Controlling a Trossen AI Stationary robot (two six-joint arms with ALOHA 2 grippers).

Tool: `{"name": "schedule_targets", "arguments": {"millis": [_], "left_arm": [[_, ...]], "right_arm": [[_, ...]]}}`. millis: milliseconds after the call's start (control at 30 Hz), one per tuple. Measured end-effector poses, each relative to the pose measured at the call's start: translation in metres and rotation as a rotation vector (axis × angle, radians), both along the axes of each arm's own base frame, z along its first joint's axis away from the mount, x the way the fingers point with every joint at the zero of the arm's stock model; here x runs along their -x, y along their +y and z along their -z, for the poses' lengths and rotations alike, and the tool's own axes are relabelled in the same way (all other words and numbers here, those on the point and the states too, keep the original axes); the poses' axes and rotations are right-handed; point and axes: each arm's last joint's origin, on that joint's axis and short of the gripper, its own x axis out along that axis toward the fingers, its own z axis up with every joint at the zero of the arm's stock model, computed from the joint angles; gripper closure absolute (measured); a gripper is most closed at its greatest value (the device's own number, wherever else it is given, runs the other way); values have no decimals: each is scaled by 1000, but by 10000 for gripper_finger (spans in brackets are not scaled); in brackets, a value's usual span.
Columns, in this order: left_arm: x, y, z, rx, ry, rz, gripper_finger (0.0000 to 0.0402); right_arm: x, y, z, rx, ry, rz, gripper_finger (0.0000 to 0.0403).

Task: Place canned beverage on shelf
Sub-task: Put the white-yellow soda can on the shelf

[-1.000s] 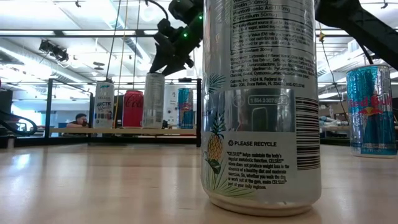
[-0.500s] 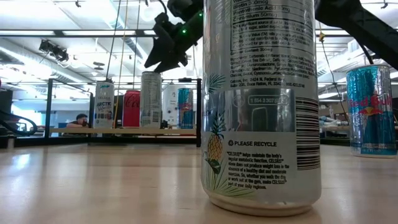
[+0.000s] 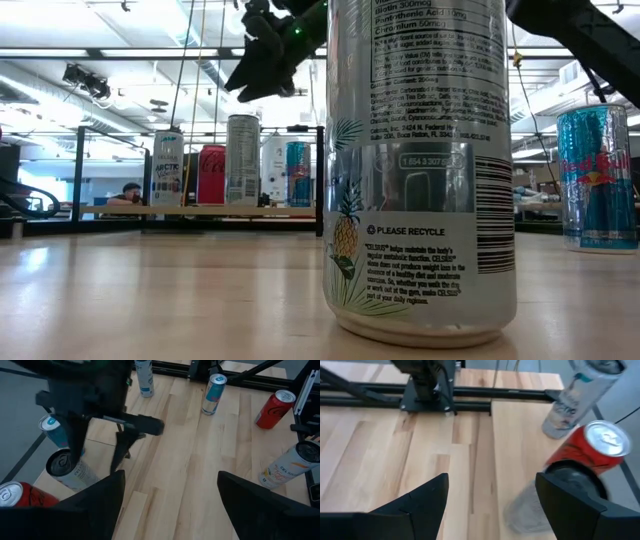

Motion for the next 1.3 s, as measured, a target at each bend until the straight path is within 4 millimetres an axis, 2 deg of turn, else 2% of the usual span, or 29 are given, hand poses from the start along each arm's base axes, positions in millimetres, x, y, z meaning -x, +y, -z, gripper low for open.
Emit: {"name": "schedule_targets", "arguments": {"millis": [100, 300, 467, 767, 1300], "left_arm": [[0, 0, 0, 0, 0, 0, 83], [0, 0, 0, 0, -1, 0, 83], [0, 0, 0, 1, -1, 0, 83], [-1, 0, -2, -4, -23, -13, 83], [-1, 0, -2, -6, -21, -14, 83]], "right_arm": [[-2, 6, 9, 0, 14, -9, 100], [-7, 11, 14, 31, -20, 7, 105], [-8, 6, 13, 34, -39, 25, 105], [-6, 4, 29, 17, 10, 39, 105], [-3, -11, 29, 27, 14, 153, 105]]}}
